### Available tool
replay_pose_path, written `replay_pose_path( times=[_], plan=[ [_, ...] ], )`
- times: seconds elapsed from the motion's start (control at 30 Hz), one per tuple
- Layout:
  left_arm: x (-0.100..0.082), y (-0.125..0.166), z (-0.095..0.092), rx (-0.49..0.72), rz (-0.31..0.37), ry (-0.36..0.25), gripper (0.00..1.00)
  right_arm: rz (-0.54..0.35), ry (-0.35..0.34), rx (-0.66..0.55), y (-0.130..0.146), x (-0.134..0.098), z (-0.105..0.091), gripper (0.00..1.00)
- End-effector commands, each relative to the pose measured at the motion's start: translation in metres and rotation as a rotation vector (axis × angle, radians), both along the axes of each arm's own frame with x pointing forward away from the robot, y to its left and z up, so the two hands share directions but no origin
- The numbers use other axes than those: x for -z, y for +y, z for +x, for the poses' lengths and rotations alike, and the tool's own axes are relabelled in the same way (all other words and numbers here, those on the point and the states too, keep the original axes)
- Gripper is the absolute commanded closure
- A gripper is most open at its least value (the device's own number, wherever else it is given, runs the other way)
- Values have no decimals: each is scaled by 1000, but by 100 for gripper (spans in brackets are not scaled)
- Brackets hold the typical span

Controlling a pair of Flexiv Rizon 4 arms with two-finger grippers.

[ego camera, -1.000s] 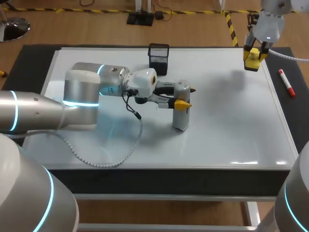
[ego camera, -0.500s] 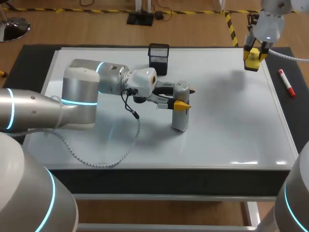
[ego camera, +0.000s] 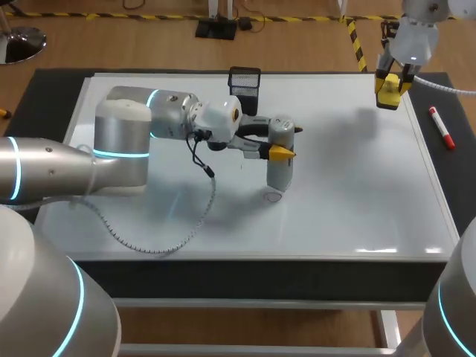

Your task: Pick up the inspection probe, press it on each red-marked spot on the whiteboard one by one, put down the probe, pick up the eraser, and wipe off all the red marks.

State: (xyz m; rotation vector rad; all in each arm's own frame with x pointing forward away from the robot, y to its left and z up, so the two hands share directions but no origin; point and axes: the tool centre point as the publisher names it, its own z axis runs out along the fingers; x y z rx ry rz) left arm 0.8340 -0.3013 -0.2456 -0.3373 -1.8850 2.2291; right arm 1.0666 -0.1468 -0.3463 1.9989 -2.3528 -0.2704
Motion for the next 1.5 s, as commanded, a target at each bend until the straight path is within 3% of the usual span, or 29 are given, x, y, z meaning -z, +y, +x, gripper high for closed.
replay_pose_path(
  times=[0.03, 0.3, 0.5, 0.97, 1.13, 1.5],
  plan=[
    [-18, 23, 6, -34, 27, -24, 100, -2, 1, -3, -1, -1, 1, 100],
    [-29, 89, 39, -169, 33, -25, 100, -2, 1, -3, -1, -1, 1, 100],
    [-28, 143, 63, -257, -7, 3, 100, -2, 1, -3, -1, -1, 1, 100],
    [-29, 230, 106, -410, 7, 6, 100, -2, 1, -3, -1, -1, 1, 100],
    [-32, 246, 114, -418, 14, -1, 100, -2, 1, -3, -1, -1, 1, 100],
    [-32, 246, 114, -419, 15, -1, 100, -2, 1, -3, -1, -1, 1, 100]
  ],
)
